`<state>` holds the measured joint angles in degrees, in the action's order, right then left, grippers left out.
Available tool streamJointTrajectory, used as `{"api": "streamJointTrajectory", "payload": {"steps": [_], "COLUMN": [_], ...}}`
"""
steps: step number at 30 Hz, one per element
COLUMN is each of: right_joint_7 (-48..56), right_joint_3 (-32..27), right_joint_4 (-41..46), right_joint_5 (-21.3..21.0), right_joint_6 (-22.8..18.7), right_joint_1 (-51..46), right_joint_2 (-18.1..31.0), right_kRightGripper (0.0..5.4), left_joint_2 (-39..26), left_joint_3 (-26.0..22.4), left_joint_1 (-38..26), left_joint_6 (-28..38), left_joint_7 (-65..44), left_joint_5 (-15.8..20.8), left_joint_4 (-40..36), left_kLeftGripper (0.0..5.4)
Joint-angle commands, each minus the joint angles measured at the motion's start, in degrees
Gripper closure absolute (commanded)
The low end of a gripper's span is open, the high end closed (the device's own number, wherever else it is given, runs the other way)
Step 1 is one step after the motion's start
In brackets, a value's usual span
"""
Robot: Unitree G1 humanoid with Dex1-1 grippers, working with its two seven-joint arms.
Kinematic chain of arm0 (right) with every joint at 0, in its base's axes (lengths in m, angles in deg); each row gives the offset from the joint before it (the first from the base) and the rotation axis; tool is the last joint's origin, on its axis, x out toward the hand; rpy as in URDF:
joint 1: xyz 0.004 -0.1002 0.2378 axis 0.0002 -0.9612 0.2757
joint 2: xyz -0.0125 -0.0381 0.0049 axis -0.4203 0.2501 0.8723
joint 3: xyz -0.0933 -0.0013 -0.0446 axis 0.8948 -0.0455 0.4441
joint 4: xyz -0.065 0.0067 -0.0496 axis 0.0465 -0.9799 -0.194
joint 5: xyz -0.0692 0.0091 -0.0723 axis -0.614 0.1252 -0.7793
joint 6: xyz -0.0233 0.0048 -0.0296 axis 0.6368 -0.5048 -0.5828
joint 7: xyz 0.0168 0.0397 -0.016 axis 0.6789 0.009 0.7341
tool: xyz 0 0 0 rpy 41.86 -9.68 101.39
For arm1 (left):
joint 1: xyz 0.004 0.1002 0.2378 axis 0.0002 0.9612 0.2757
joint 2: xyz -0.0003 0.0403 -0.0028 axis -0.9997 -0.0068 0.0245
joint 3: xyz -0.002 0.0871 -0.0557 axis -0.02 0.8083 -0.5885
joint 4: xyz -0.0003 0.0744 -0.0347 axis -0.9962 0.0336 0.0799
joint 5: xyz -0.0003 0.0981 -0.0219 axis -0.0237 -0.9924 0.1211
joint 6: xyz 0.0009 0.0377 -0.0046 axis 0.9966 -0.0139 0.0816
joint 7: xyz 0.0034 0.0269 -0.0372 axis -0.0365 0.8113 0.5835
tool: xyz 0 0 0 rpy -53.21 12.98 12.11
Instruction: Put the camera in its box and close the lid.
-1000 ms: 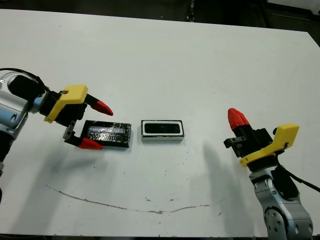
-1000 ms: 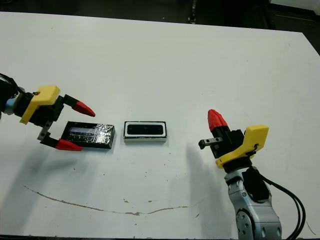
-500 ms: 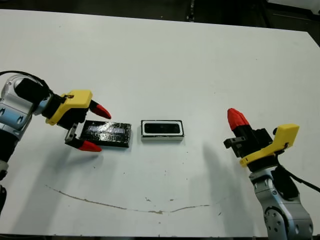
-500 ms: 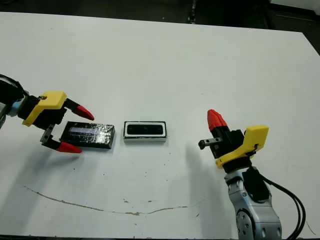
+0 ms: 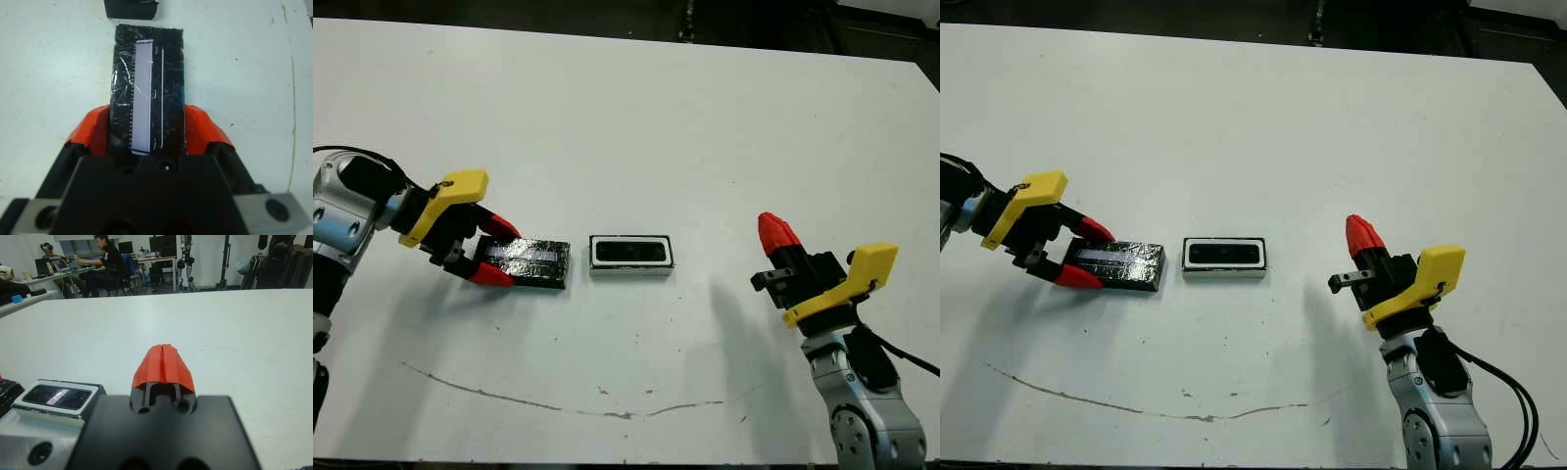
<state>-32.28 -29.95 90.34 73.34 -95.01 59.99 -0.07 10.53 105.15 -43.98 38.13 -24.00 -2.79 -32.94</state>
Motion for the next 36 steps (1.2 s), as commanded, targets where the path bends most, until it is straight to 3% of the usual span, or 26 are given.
{"api": "streamJointTrajectory", "payload": {"steps": [1, 11, 19, 30, 36], "right_joint_7": [-0.15, -0.12, 0.35, 0.33, 0.07], "right_joint_3": [-0.5, -0.37, -0.22, 0.03, 0.07], "right_joint_4": [-0.34, -0.47, -0.79, -0.67, -0.38], "right_joint_5": [0.33, 0.38, 0.04, 0.03, 0.22], "right_joint_6": [-1.16, -1.38, -0.88, -0.9, -1.38], "right_joint_1": [-0.59, -0.66, -0.68, -0.75, -0.72], "right_joint_2": [0.54, 0.56, 0.77, 0.53, 0.62], "right_kRightGripper": [5.4, 5.4, 5.4, 5.4, 5.4], "left_joint_2": [0.24, 2.76, 4.69, 7.92, 9.7], "left_joint_3": [-1.48, -10.58, -14.18, -13.7, -12.03], "left_joint_1": [1.36, 2.87, 4.67, 7.97, 8.13], "left_joint_6": [-1.43, -5.08, -8.8, -13.31, -13.86], "left_joint_7": [0.1, 0.27, 3.18, 7.62, 9.91], "left_joint_5": [1.1, 9.95, 13.85, 15.04, 13.69], "left_joint_4": [-0.12, 0.97, -1.15, -5.92, -7.23], "left_kLeftGripper": [2.25, 2.25, 2.25, 2.25, 2.25]}}
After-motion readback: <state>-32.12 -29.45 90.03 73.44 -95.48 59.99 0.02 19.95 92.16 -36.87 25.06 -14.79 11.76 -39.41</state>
